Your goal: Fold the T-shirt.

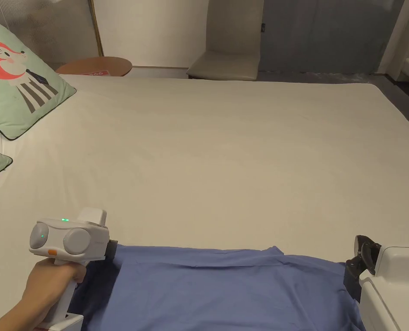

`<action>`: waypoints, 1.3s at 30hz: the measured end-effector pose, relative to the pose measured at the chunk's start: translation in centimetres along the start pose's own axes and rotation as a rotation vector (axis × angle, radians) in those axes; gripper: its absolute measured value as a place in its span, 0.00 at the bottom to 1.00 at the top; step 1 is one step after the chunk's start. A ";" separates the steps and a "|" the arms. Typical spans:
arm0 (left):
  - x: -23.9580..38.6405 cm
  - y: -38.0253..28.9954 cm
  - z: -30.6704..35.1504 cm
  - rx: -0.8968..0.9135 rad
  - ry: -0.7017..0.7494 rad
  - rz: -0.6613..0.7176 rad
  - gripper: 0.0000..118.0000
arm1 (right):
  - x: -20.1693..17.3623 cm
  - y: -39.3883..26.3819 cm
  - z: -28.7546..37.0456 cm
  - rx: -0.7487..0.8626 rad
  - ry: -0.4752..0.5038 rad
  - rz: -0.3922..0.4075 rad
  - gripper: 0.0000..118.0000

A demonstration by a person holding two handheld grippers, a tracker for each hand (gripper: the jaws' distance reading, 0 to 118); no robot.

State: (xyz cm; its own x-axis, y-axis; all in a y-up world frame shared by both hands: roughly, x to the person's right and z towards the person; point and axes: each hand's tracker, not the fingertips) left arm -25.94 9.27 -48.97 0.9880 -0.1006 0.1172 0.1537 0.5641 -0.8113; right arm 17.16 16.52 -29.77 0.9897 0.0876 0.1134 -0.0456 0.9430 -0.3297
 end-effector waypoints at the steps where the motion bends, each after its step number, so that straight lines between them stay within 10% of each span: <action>1: 0.5 0.0 0.7 0.018 0.006 -0.010 0.02 | 0.5 0.0 -0.3 -0.014 -0.001 -0.010 0.00; 6: 0.0 -0.2 4.3 0.091 -0.037 -0.007 0.02 | 3.9 -0.5 -5.3 -0.197 0.001 -0.076 0.06; 10: -0.7 -0.3 6.6 0.151 -0.080 0.009 0.02 | 5.3 -2.1 -10.5 -0.394 0.023 -0.047 0.79; 12: -1.1 -0.5 7.4 0.163 -0.098 0.019 0.02 | 5.6 -3.3 -12.4 -0.446 0.020 -0.062 0.87; 18: -1.4 -0.8 8.0 0.171 -0.111 0.023 0.02 | 4.7 -4.3 -14.4 -0.560 0.028 -0.052 0.81; 23: -1.5 -1.3 8.5 0.175 -0.113 0.032 0.02 | 4.4 -4.4 -14.0 -0.566 0.097 -0.083 0.09; 39: -3.5 -6.6 14.6 0.235 -0.080 0.137 0.02 | 6.9 1.7 3.0 -0.263 0.207 -0.142 0.07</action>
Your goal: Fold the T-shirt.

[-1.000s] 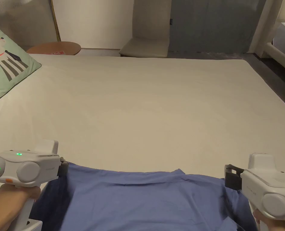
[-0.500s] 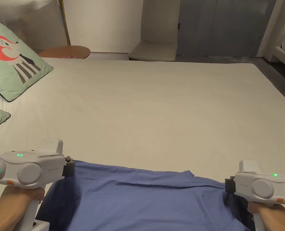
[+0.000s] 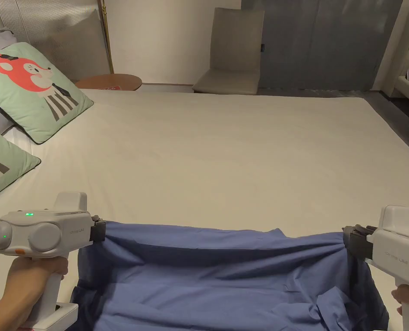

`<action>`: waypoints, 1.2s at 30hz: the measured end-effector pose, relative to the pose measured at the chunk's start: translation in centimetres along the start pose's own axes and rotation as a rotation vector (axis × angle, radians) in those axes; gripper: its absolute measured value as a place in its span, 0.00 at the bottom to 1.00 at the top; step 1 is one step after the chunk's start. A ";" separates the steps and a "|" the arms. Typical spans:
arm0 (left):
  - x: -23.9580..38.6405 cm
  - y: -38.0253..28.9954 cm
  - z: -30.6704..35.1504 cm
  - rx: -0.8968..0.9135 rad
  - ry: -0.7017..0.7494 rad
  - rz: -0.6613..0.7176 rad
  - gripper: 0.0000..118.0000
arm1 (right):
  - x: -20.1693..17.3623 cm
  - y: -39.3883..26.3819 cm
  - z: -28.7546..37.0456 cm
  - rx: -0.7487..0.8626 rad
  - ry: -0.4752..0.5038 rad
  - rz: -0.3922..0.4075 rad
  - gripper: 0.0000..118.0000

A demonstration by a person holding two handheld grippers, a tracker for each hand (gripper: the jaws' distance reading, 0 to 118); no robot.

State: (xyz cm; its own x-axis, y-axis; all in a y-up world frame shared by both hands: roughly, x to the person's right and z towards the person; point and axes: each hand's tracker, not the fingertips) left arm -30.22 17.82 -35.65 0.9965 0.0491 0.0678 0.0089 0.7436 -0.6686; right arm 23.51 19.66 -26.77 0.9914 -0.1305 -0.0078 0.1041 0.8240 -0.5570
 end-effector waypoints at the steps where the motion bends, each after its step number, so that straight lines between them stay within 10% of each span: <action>1: -0.2 -0.4 0.6 0.003 -0.002 0.008 0.02 | -0.2 -0.6 1.1 0.015 0.001 -0.003 0.07; 32: -2.4 -16.9 3.9 -0.186 0.032 0.043 0.03 | -2.5 -16.5 5.8 -0.185 -0.107 -0.066 0.08; 34: -2.1 -16.3 4.3 -0.179 0.035 0.033 0.21 | -2.7 -15.8 6.3 -0.153 -0.105 -0.064 0.11; 36: -1.7 -15.3 5.0 -0.150 0.023 0.031 0.64 | -3.8 -14.1 7.2 -0.092 -0.108 -0.048 0.36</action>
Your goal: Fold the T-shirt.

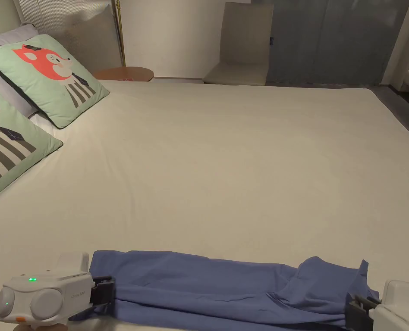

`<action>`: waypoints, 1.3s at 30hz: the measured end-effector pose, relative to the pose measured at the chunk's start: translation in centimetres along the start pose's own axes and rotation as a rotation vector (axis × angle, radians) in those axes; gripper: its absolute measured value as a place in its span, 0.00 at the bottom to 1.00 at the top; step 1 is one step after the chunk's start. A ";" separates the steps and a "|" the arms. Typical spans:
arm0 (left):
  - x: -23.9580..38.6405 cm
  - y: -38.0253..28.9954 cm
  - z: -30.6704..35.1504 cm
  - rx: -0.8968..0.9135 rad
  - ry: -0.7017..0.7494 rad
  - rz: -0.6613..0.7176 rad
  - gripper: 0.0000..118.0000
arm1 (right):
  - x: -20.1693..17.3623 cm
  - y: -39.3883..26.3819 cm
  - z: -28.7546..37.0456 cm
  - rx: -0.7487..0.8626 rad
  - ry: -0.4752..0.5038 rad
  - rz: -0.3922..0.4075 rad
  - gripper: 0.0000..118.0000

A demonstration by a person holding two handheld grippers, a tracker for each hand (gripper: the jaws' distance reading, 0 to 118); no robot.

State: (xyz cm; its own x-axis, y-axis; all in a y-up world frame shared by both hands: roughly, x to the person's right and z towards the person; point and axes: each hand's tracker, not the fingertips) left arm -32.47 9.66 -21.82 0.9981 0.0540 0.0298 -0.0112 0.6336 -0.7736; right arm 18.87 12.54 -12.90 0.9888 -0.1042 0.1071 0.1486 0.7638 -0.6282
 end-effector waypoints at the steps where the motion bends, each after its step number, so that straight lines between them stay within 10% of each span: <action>1: 0.3 0.6 0.5 0.029 -0.016 0.002 0.84 | -0.4 0.9 0.5 0.038 0.004 0.015 0.61; 4: 2.5 2.9 3.4 0.179 -0.065 -0.002 0.91 | -2.4 3.8 2.3 0.194 0.014 0.040 0.97; 18: 10.4 7.8 12.2 0.836 -0.029 -0.051 0.92 | -9.0 9.9 7.2 0.637 0.004 0.116 0.95; 21: 11.2 7.5 12.6 0.875 -0.001 -0.060 0.89 | -9.5 10.1 7.5 0.687 -0.014 0.135 0.79; 23: 11.5 7.4 12.8 0.892 0.006 -0.040 0.75 | -9.8 10.2 7.6 0.709 -0.026 0.150 0.51; 26: 11.7 7.5 12.7 0.897 -0.004 -0.027 0.12 | -10.2 10.2 7.4 0.731 -0.057 0.181 0.05; 27: 11.7 7.6 12.7 0.893 -0.010 -0.030 0.00 | -10.3 10.2 7.3 0.736 -0.064 0.184 0.01; 39: 10.8 8.2 11.3 0.762 -0.112 -0.043 0.00 | -11.1 10.1 7.7 0.749 -0.064 0.204 0.01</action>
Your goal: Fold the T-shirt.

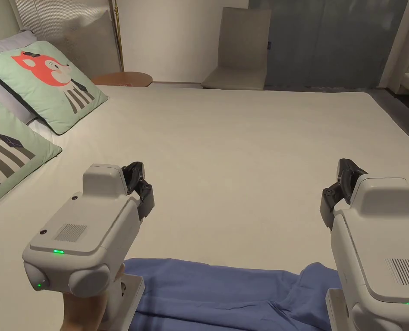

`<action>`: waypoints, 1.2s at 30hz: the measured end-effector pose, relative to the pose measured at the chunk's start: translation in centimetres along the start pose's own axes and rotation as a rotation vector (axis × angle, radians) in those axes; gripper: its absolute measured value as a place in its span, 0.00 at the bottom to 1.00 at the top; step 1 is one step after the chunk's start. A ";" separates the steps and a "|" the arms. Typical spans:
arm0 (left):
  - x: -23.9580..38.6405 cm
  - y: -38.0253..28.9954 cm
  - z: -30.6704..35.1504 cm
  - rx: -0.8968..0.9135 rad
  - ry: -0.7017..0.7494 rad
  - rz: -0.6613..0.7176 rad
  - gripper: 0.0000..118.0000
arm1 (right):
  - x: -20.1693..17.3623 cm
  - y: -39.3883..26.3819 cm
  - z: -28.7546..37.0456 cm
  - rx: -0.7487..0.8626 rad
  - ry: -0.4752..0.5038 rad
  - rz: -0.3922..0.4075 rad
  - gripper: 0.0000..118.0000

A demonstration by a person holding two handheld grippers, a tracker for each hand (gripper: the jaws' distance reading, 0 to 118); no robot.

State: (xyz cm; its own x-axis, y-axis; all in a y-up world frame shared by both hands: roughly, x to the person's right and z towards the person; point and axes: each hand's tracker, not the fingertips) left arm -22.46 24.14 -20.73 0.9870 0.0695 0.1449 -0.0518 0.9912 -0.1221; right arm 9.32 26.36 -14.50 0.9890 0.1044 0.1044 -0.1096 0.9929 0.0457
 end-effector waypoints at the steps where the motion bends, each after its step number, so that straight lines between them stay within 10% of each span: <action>1: -0.9 -0.1 -0.3 -0.060 -0.046 0.042 0.00 | -0.1 0.0 0.0 -0.003 0.001 0.000 0.01; 20: -22.1 -11.4 -2.7 -0.737 -0.229 0.673 0.00 | -2.0 -2.0 -2.3 -0.091 0.023 0.017 0.01; 26: -25.0 -14.2 -3.2 -0.808 -0.211 0.700 0.74 | -2.5 -3.0 -2.9 -0.130 0.031 0.028 0.01; 36: -23.4 -16.2 -3.9 -0.868 -0.299 0.707 0.66 | -2.9 -3.7 -3.4 -0.160 0.027 0.049 0.01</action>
State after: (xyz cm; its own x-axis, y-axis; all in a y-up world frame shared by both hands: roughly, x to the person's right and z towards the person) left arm -44.15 6.06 -26.02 0.6980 0.7160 -0.0125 -0.3413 0.3172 -0.8848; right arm 7.24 22.58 -18.34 0.9854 0.1527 0.0754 -0.1432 0.9826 -0.1179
